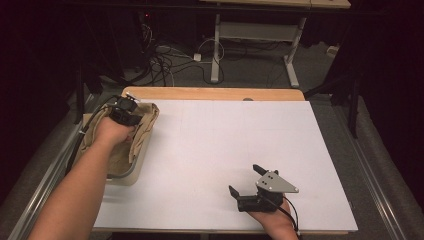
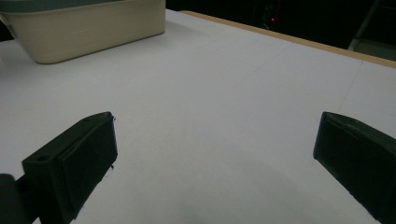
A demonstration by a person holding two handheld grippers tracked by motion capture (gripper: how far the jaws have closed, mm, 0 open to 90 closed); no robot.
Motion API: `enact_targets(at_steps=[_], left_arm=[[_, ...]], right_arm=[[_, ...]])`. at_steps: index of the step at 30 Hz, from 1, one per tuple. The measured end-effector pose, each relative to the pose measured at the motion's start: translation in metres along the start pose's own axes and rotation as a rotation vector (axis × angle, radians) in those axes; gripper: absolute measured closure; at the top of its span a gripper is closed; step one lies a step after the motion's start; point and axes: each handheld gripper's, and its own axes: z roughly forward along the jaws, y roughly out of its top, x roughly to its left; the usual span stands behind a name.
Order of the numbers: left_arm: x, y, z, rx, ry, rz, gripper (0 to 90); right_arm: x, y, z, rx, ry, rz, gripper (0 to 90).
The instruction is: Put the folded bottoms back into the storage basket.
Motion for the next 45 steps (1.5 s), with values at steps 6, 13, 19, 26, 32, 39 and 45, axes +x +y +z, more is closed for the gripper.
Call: enact_targets(at_steps=[6,13,19,26,32,39,45], left_arm=[[0.007,0.004,0.018,0.034,-0.035,-0.047,87.7],[0.009,0.001,0.043,0.096,-0.061,-0.081,87.7],[0.011,-0.004,0.048,0.084,-0.081,-0.100,87.7],[0.028,-0.009,0.017,0.043,-0.043,-0.121,87.1],[0.064,-0.035,-0.014,0.021,0.058,-0.166,87.2],[0.080,-0.047,-0.001,0.090,0.186,-0.227,87.4],[0.079,-0.042,0.026,0.212,0.284,-0.199,87.3]], right_arm=[[-0.003,-0.002,0.004,0.009,0.009,0.000,0.7],[0.001,-0.004,0.004,0.017,0.023,-0.017,0.9],[0.002,-0.005,0.003,0.020,0.022,-0.028,1.0],[0.002,-0.005,0.002,0.018,0.013,-0.019,1.1],[0.004,-0.004,-0.001,0.011,0.013,-0.018,1.5],[0.007,-0.003,-0.001,0.007,0.019,-0.022,1.6],[0.013,-0.004,0.006,0.024,0.037,-0.035,1.6]])
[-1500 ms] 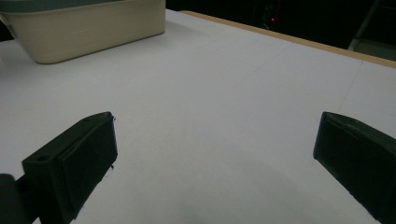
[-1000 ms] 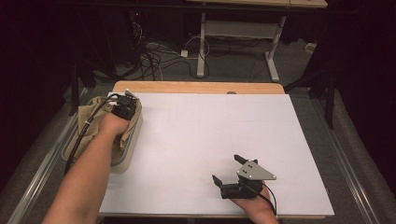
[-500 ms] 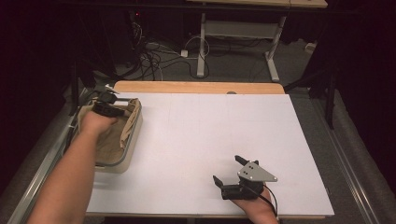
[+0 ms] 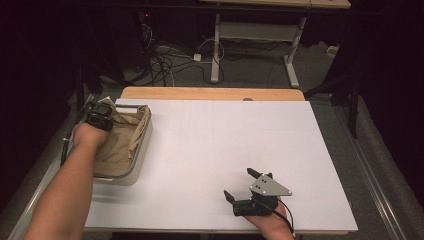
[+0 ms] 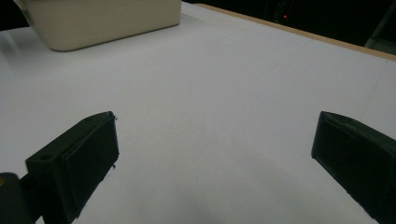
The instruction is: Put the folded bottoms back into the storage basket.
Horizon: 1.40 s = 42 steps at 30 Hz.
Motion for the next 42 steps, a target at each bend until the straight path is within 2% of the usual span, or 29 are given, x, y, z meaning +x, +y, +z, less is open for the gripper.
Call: enact_targets(at_steps=[3,7,11,13,17,18,19,22,24,29,31,33,34,35,39,42], left_arm=[[-0.002,0.002,0.004,-0.027,0.033,-0.004,87.5],[-0.001,0.002,0.002,-0.028,0.013,-0.015,87.5],[0.001,-0.002,-0.005,-0.036,-0.051,-0.041,87.0],[0.002,-0.005,-0.012,-0.056,-0.086,-0.055,86.8],[0.001,-0.014,-0.027,-0.085,-0.206,-0.034,86.9],[0.000,-0.018,-0.032,-0.086,-0.271,-0.032,86.9],[-0.001,-0.020,-0.035,-0.088,-0.293,-0.027,86.9],[-0.006,-0.029,-0.045,-0.079,-0.311,0.007,86.9],[-0.008,-0.033,-0.049,-0.064,-0.328,0.010,85.8],[-0.016,-0.044,-0.062,-0.023,-0.329,0.076,76.1],[-0.019,-0.047,-0.065,0.008,-0.327,0.098,66.8],[-0.024,-0.050,-0.068,0.045,-0.307,0.119,55.1],[-0.025,-0.052,-0.070,0.078,-0.293,0.136,52.0],[-0.026,-0.053,-0.071,0.106,-0.294,0.140,51.6],[-0.028,-0.055,-0.074,0.186,-0.293,0.143,30.5],[-0.032,-0.054,-0.081,0.212,-0.290,0.151,17.9]], right_arm=[[0.002,-0.001,0.002,0.006,0.004,-0.005,1.6],[0.000,-0.002,0.002,0.011,0.000,0.000,1.6],[-0.006,-0.001,0.000,-0.004,-0.017,0.007,1.6],[-0.009,0.000,-0.002,-0.009,-0.028,0.005,1.6],[-0.018,0.001,-0.007,-0.003,-0.040,0.007,1.4],[-0.021,0.001,-0.008,0.000,-0.046,0.005,1.4],[-0.026,-0.001,-0.009,0.009,-0.060,-0.006,1.4],[-0.040,-0.007,-0.009,0.034,-0.098,-0.005,0.7],[-0.046,-0.010,-0.011,0.039,-0.113,0.007,0.6],[-0.054,-0.014,-0.020,0.025,-0.149,0.005,0.5],[-0.056,-0.016,-0.022,0.023,-0.155,0.006,0.5],[-0.059,-0.017,-0.024,0.023,-0.160,0.010,0.5],[-0.059,-0.017,-0.024,0.021,-0.161,0.011,0.5],[-0.060,-0.017,-0.025,0.019,-0.164,0.007,0.5],[-0.061,-0.018,-0.025,0.018,-0.168,0.002,0.5],[-0.061,-0.018,-0.026,0.013,-0.168,0.006,0.5]])
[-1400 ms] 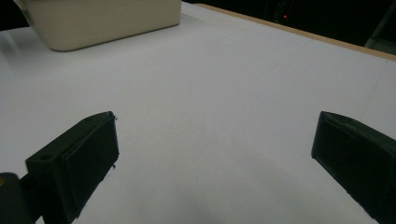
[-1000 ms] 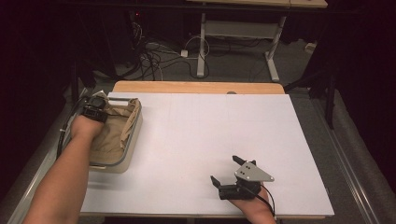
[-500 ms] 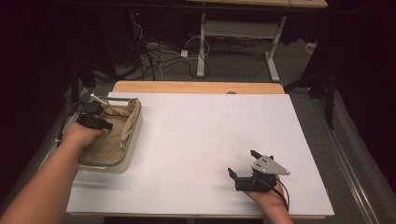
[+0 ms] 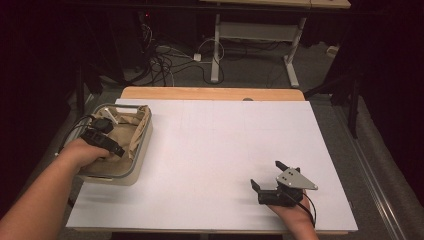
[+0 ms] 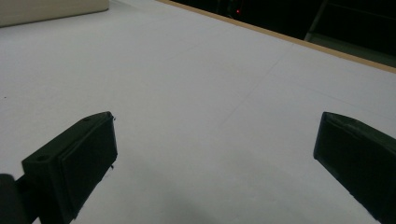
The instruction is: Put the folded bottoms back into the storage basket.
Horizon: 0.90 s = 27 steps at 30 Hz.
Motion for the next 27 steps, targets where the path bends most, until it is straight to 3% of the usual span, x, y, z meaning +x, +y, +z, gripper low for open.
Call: enact_targets(at_steps=[6,11,16,23,27], left_arm=[[-0.020,0.004,-0.016,0.008,-0.008,0.019,0.8],[-0.039,0.008,-0.025,0.012,-0.013,0.059,0.0],[-0.064,0.015,-0.033,-0.025,-0.044,0.123,0.0],[-0.111,0.023,-0.025,-0.100,-0.101,0.239,0.0],[-0.127,0.026,-0.015,-0.111,-0.121,0.272,0.0]], right_arm=[[0.000,-0.001,-0.002,-0.006,-0.004,0.001,0.5],[0.001,-0.001,-0.003,-0.004,-0.006,0.008,0.5],[0.001,-0.002,-0.003,-0.005,-0.008,0.013,0.5],[0.002,-0.003,-0.003,-0.009,-0.012,0.015,0.5],[0.001,-0.004,-0.004,-0.010,-0.015,0.022,0.5]])
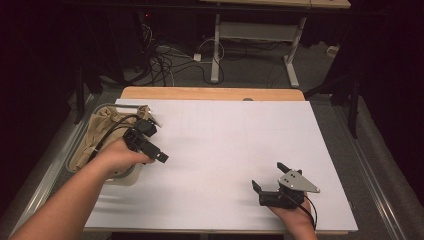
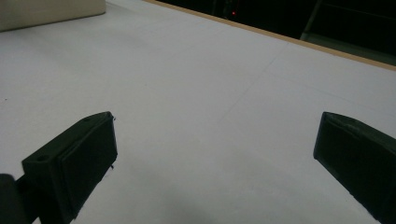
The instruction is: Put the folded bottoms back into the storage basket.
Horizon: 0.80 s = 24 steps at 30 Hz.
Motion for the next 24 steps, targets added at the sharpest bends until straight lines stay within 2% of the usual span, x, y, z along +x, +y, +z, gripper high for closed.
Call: enact_targets(at_steps=[6,10,12,16,18,21,24], left_arm=[[-0.014,0.003,0.018,-0.060,-0.025,0.053,0.0],[-0.028,0.001,0.042,-0.136,-0.047,0.091,0.0],[-0.035,-0.001,0.052,-0.181,-0.060,0.097,0.0],[-0.050,-0.010,0.076,-0.323,-0.038,0.141,0.0],[-0.055,-0.015,0.084,-0.397,-0.044,0.151,0.0],[-0.055,-0.026,0.097,-0.558,-0.070,0.167,0.0],[-0.050,-0.040,0.104,-0.726,-0.109,0.151,0.0]], right_arm=[[-0.001,-0.002,-0.002,0.005,-0.004,0.006,0.5],[-0.002,-0.002,-0.004,-0.001,-0.008,0.013,0.5],[-0.002,-0.002,-0.004,-0.005,-0.007,0.015,0.5],[0.000,-0.003,-0.003,-0.013,-0.003,0.013,0.5],[0.001,-0.004,-0.003,-0.024,0.005,0.018,0.5],[0.001,-0.005,-0.003,-0.048,0.007,0.032,0.5],[0.002,-0.004,-0.003,-0.075,0.010,0.050,0.4]])
